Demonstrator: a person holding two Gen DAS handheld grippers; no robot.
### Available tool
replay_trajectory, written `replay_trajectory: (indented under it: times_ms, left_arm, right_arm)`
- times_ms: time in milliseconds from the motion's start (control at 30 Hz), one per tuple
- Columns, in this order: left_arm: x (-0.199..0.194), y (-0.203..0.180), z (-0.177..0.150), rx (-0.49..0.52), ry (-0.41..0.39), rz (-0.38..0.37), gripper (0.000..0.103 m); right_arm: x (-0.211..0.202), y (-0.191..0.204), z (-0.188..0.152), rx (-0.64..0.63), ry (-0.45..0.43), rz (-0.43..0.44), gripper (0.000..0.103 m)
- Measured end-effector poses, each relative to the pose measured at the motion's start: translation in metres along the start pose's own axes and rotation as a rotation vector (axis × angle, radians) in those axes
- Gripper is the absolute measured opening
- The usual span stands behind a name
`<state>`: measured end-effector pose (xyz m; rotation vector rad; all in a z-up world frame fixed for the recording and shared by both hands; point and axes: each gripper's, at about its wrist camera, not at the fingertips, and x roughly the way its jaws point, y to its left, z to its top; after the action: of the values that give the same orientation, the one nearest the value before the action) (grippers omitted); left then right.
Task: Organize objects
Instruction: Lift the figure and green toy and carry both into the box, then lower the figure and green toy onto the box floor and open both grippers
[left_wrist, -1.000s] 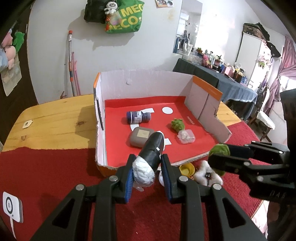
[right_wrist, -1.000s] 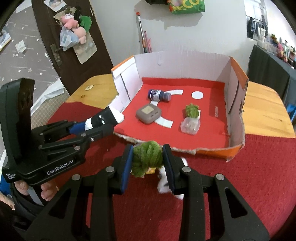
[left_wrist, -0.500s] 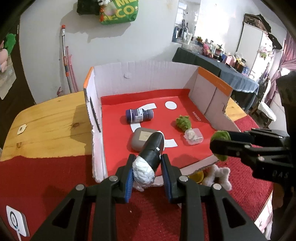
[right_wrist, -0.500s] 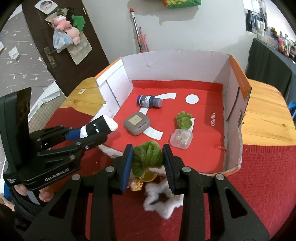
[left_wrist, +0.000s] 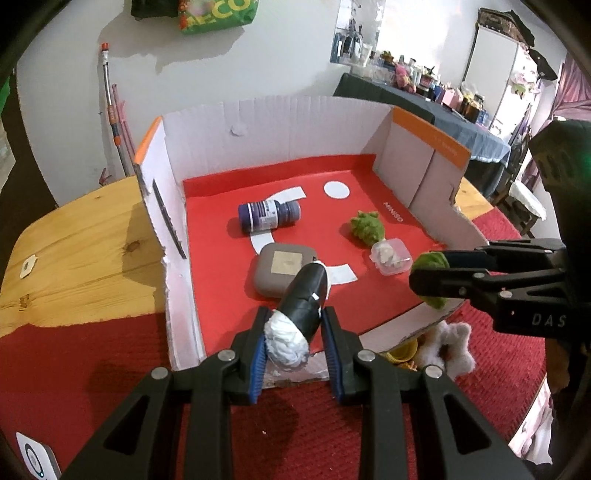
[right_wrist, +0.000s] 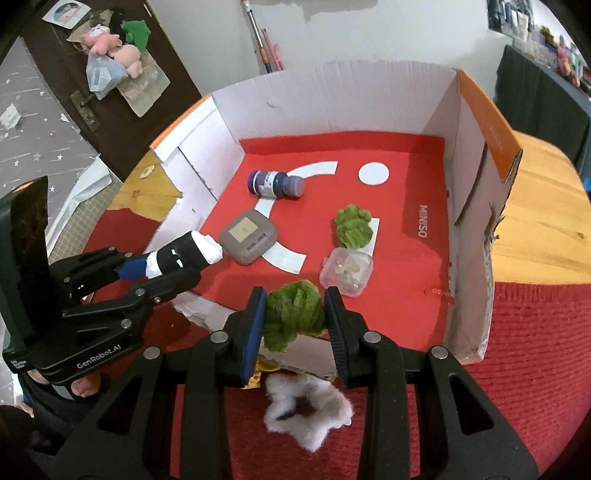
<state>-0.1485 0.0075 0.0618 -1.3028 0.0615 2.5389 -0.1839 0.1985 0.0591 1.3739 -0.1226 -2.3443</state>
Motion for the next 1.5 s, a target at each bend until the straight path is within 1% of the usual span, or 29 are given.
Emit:
replay_trajectory:
  times_ms: [133, 500, 733, 1000, 1367, 1500]
  left_arm:
    - [0.008, 0.000, -0.001, -0.006, 0.020, -0.001, 0.029]
    - [0.025, -0.006, -0.001, 0.028, 0.072, -0.022, 0.029]
    - [0.033, -0.006, 0.004, 0.019, 0.081, -0.025, 0.029]
    - [0.042, -0.007, 0.011, 0.009, 0.066, -0.015, 0.029]
    - [0.050, -0.004, 0.017, -0.014, 0.026, 0.024, 0.029]
    - [0.052, -0.003, 0.016, -0.025, 0.019, 0.019, 0.029]
  right_arm:
    - [0.006, -0.003, 0.001, 0.005, 0.012, 0.008, 0.031]
    - [0.024, -0.004, 0.005, -0.017, 0.059, 0.010, 0.031]
    - [0.033, -0.005, 0.006, -0.025, 0.074, -0.003, 0.031]
    - [0.037, -0.015, 0.007, -0.015, 0.041, -0.033, 0.031]
    - [0.042, -0.014, 0.013, -0.020, -0.003, -0.086, 0.031]
    - [0.044, -0.015, 0.013, -0.015, -0.021, -0.100, 0.031]
